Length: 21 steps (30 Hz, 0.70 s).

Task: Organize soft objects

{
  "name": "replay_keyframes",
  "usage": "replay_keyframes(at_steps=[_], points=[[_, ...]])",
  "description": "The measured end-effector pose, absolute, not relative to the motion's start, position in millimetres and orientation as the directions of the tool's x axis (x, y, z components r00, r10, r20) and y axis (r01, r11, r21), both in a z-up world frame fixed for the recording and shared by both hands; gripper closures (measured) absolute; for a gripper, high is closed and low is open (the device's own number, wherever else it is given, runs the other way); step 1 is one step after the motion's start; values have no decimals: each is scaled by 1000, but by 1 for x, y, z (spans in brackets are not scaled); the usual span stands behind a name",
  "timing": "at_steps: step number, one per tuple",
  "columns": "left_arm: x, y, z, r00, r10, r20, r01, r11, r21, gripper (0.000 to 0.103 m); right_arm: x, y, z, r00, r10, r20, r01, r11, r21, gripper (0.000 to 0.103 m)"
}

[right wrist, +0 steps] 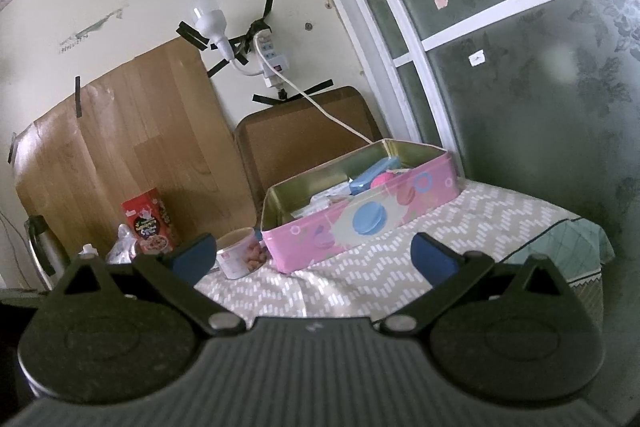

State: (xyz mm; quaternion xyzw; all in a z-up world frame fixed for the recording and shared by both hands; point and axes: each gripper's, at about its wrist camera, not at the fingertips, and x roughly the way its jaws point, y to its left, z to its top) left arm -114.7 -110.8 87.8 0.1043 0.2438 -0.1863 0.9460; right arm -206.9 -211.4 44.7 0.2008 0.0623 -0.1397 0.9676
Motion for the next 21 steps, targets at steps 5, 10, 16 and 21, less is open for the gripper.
replay_keyframes(at_steps=[5, 10, 16, 21], points=[[-116, -112, 89, 811, -303, -500, 406, 908, 109, 0, -210, -207, 43, 953, -245, -180, 297, 881, 369, 0], [-118, -112, 89, 813, -308, -494, 410, 906, 110, 0, -214, -204, 45, 953, -260, -152, 298, 886, 355, 0], [-116, -111, 87, 811, -301, -502, 402, 910, 104, 0, -215, -200, 45, 953, -268, -140, 301, 891, 339, 0], [-113, -110, 86, 811, -292, -507, 395, 913, 105, 0, -214, -201, 44, 953, -275, -130, 304, 891, 339, 0]])
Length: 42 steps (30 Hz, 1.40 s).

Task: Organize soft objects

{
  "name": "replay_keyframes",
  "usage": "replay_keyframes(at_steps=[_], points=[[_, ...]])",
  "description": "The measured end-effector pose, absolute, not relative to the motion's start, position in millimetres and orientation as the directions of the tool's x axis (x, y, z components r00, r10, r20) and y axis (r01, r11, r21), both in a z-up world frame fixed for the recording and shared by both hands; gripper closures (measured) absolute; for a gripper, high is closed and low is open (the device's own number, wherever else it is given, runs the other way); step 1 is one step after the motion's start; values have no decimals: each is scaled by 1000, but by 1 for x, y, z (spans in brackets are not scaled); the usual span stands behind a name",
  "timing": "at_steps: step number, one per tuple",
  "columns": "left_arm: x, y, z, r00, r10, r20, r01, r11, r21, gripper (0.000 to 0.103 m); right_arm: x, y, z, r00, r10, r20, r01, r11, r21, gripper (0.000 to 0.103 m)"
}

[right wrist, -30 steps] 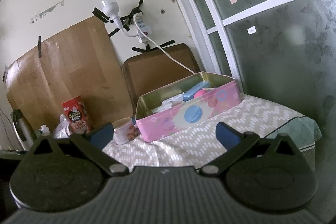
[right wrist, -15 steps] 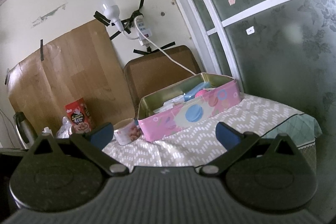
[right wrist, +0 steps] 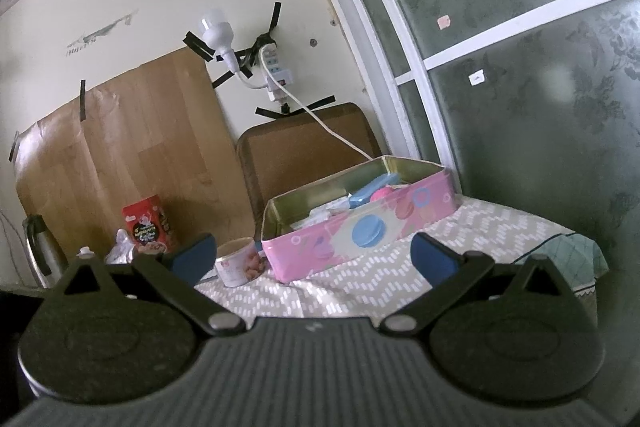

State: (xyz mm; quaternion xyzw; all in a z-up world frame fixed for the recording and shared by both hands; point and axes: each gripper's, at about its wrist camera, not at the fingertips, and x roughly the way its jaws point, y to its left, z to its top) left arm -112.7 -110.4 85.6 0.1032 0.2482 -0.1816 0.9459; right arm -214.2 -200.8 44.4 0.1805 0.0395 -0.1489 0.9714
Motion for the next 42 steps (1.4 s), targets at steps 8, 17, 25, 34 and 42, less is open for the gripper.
replay_keyframes(at_steps=[8, 17, 25, 34, 42], points=[[-112, -110, 85, 810, -291, -509, 394, 913, 106, 0, -214, -203, 44, 951, -280, -129, 307, 888, 343, 0], [-112, -110, 84, 814, -284, -507, 388, 915, 112, 0, -215, -203, 44, 951, -282, -128, 309, 885, 348, 0], [-112, -111, 84, 819, -270, -506, 373, 921, 112, 0, -215, -203, 43, 950, -281, -134, 311, 883, 352, 0], [-112, -111, 83, 822, -260, -506, 362, 925, 114, 0, -215, -201, 42, 950, -279, -142, 312, 882, 354, 0], [-112, -110, 84, 823, -260, -505, 363, 925, 116, 0, -216, -201, 42, 950, -279, -143, 313, 881, 356, 0]])
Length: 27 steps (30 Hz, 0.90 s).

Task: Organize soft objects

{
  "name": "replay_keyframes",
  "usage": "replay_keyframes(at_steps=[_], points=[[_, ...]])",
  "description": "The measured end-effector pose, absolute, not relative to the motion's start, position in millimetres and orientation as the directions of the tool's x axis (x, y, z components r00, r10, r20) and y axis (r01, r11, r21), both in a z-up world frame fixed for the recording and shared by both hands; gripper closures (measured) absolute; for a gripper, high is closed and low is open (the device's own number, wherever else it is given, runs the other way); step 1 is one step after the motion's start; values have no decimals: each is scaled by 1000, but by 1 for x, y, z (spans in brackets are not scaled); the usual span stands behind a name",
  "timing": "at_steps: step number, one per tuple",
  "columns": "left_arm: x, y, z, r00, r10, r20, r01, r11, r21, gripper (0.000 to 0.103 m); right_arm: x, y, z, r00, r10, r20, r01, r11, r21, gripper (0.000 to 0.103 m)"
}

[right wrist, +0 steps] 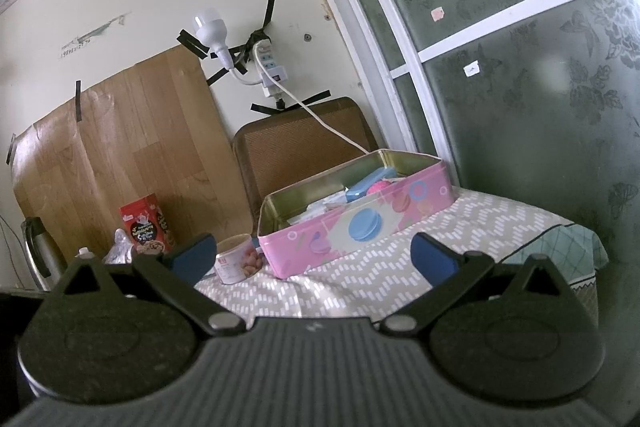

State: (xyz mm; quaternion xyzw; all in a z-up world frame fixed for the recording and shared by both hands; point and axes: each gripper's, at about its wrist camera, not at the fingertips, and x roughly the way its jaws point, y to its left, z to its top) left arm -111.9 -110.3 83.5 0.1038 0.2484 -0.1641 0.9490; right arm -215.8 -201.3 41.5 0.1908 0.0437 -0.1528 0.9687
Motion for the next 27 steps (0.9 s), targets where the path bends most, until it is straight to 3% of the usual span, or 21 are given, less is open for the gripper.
replay_keyframes(at_steps=[27], points=[[-111, -109, 83, 825, -241, -511, 339, 934, 108, 0, -215, -201, 39, 947, -277, -161, 318, 874, 368, 0]])
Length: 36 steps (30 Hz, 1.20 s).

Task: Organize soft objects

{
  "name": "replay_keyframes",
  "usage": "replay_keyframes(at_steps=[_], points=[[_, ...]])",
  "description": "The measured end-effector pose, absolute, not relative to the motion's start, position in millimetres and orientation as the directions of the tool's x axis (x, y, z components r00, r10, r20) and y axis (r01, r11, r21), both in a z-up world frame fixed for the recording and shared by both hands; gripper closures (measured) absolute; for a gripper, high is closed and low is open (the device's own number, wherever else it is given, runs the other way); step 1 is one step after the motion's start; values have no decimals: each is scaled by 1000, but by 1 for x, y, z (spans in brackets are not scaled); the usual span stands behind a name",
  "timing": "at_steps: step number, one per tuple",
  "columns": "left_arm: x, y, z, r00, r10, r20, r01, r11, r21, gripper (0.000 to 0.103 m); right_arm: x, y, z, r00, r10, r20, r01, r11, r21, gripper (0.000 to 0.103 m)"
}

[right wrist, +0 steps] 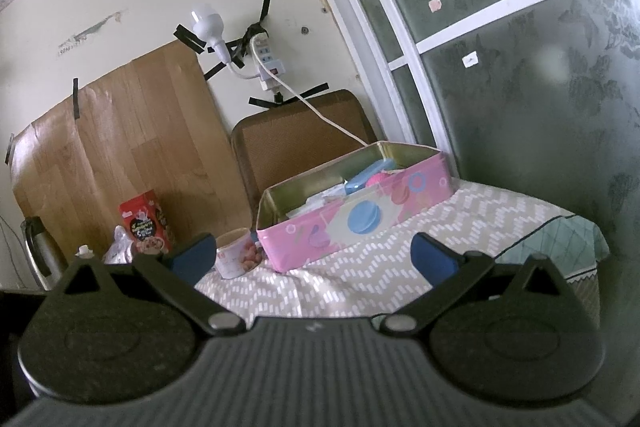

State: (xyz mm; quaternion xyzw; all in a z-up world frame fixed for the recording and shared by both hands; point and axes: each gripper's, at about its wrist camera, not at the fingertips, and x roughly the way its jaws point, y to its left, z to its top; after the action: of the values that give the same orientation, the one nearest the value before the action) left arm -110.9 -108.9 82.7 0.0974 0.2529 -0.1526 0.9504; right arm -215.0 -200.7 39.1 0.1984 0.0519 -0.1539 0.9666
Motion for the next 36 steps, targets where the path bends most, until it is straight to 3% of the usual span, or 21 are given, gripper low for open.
replay_keyframes(at_steps=[20, 36], points=[[-94, -110, 63, 744, -232, -627, 339, 939, 55, 0, -210, -202, 37, 947, -258, -194, 315, 871, 378, 0], [-89, -108, 58, 728, -217, -650, 329, 943, 54, 0, -206, -205, 36, 948, -240, -211, 306, 873, 379, 0]])
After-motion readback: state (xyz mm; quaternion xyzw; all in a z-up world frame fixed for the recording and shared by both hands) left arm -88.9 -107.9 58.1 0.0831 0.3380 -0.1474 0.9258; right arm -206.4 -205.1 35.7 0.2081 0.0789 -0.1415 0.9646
